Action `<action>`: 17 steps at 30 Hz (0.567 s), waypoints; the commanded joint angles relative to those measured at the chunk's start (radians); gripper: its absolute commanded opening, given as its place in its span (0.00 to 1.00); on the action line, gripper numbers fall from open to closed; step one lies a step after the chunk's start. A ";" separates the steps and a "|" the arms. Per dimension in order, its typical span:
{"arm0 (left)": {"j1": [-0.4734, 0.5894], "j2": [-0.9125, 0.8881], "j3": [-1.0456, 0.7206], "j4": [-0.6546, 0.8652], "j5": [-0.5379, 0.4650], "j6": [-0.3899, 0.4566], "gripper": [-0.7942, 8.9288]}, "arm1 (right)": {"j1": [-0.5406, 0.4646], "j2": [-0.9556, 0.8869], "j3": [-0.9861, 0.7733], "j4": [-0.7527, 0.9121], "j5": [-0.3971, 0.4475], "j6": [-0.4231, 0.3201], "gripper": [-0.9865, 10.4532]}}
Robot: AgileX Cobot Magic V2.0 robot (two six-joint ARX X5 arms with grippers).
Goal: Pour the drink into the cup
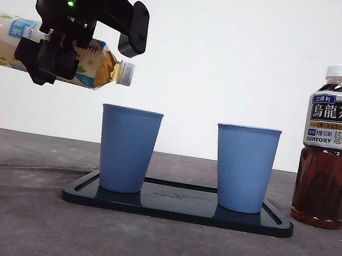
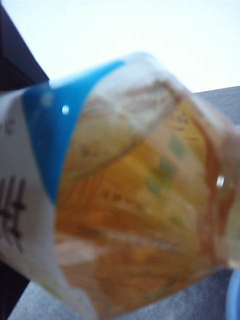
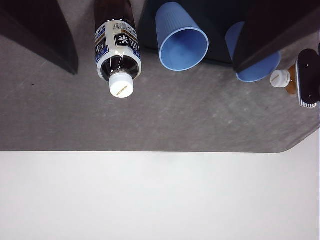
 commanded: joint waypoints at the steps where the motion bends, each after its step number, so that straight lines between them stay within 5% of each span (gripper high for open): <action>1: -0.012 0.011 0.034 0.012 -0.035 0.009 0.34 | 0.005 0.005 0.019 0.009 -0.002 -0.008 0.52; 17: -0.012 0.011 0.034 0.012 -0.036 -0.008 0.34 | 0.004 0.005 0.019 0.000 -0.002 -0.007 0.52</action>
